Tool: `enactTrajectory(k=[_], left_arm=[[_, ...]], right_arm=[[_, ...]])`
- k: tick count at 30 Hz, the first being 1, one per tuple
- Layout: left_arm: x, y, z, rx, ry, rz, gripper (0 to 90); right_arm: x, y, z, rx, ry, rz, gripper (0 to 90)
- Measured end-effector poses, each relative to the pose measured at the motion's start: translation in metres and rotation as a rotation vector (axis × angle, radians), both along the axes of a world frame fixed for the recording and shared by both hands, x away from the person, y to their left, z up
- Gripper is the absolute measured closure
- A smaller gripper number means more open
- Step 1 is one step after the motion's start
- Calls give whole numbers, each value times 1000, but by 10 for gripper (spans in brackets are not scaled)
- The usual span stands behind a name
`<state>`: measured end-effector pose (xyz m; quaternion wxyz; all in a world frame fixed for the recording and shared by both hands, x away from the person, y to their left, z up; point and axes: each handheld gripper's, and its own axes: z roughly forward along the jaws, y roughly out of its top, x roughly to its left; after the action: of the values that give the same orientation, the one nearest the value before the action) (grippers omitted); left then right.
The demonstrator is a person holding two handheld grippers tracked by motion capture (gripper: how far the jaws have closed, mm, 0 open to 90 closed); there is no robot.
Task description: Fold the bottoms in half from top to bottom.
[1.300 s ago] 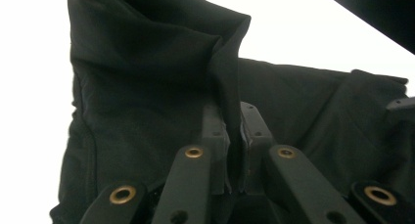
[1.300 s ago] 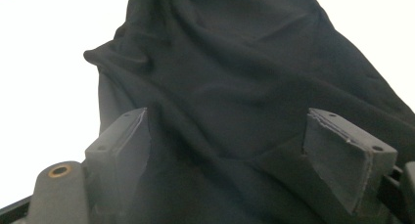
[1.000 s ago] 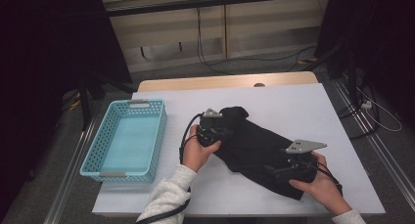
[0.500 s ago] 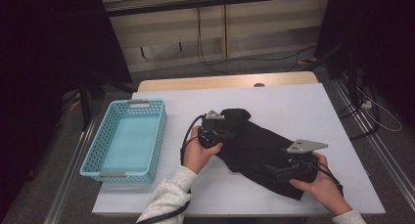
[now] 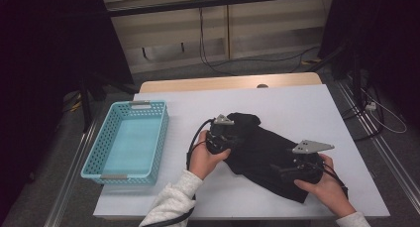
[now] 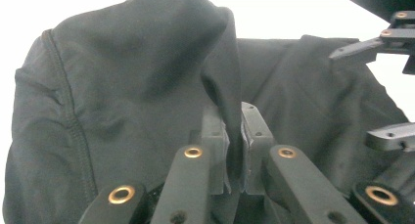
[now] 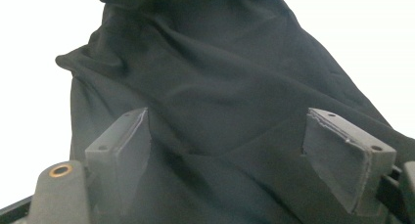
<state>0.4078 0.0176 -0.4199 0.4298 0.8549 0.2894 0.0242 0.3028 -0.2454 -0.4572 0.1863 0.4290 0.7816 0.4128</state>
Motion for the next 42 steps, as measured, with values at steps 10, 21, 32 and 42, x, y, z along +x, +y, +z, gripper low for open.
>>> enactTrajectory(k=[10, 21, 32, 42], left_arm=[[-9, -6, 2, -22, -22, -46, 602], [7, 28, 4, 5, -50, 62, 305], [19, 59, 1, 57, -58, 170, 216], [23, 65, -3, 51, -47, 187, 202]], right_arm=[[5, 1, 2, 1, -16, -14, 191], [19, 20, 3, 10, -17, 17, 283], [26, 54, -1, -10, 6, 129, 501], [28, 60, -9, -79, 17, 116, 865]])
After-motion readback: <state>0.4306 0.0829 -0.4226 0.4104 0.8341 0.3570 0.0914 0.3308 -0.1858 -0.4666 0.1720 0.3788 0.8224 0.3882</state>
